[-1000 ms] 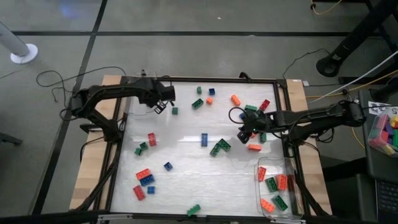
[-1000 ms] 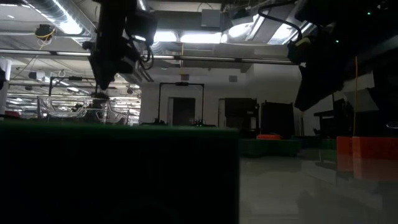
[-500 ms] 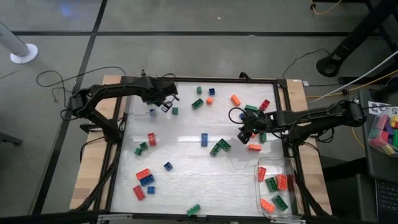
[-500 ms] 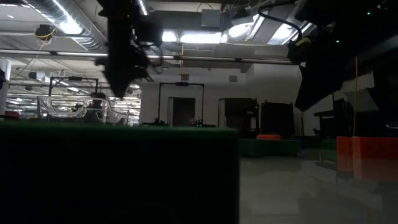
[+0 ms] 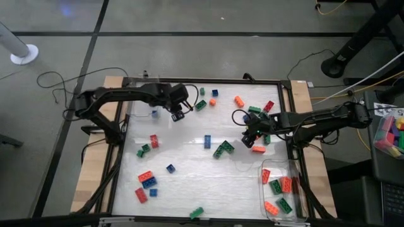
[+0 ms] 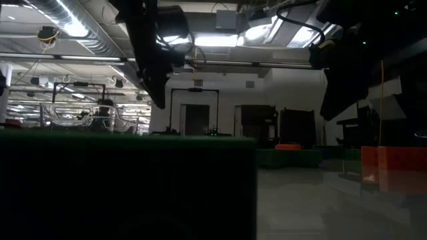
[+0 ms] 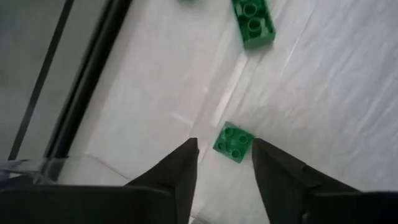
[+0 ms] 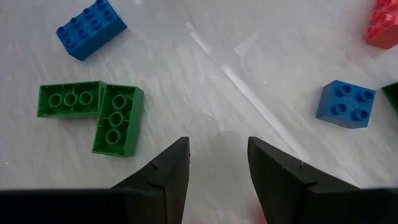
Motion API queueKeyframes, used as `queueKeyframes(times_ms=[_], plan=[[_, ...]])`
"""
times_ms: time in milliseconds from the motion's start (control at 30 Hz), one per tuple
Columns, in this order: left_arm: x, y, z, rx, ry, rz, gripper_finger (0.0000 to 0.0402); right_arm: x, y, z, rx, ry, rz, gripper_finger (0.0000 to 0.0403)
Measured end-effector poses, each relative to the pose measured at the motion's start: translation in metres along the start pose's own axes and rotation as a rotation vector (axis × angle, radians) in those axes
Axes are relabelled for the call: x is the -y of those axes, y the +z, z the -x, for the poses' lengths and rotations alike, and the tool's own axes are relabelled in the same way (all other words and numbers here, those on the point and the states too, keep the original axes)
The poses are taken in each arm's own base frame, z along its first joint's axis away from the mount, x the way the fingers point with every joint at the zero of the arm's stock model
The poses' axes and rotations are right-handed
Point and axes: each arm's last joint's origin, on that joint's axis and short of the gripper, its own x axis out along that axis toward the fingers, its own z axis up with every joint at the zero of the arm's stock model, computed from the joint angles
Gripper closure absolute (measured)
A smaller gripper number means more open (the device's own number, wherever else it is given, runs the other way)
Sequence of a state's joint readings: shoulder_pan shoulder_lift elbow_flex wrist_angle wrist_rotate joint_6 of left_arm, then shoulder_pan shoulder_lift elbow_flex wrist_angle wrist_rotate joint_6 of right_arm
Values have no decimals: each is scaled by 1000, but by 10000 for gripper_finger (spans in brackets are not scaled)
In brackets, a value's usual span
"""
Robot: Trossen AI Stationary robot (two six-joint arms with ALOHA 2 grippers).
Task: Sort blocks by size
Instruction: Put the 4 stud green game piece into the top transparent bin
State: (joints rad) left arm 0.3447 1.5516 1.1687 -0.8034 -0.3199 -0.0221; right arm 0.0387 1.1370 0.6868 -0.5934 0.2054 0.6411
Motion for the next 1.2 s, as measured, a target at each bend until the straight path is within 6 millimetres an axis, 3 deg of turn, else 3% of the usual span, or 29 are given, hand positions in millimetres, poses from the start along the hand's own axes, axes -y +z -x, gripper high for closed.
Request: queueKeyframes(times_ms=[233, 467, 733, 933, 1033, 1200], plan=[[10, 1, -31, -99, -27, -124, 199, 0, 0, 0, -2, 1, 0, 242], [22, -3, -67, -202, -104, -375, 196, 0, 0, 0, -4, 3, 0, 242], [12, -7, -97, -288, -99, -365, 197, 0, 0, 0, -3, 3, 0, 242], [3, -7, -105, -287, -103, -329, 200, 0, 0, 0, 0, 2, 0, 242], [1, -7, -106, -287, -117, -323, 213, 0, 0, 0, 2, 1, 0, 242], [3, -7, -104, -288, -138, -313, 282, -2, 1, 0, -7, 43, 89, 242]])
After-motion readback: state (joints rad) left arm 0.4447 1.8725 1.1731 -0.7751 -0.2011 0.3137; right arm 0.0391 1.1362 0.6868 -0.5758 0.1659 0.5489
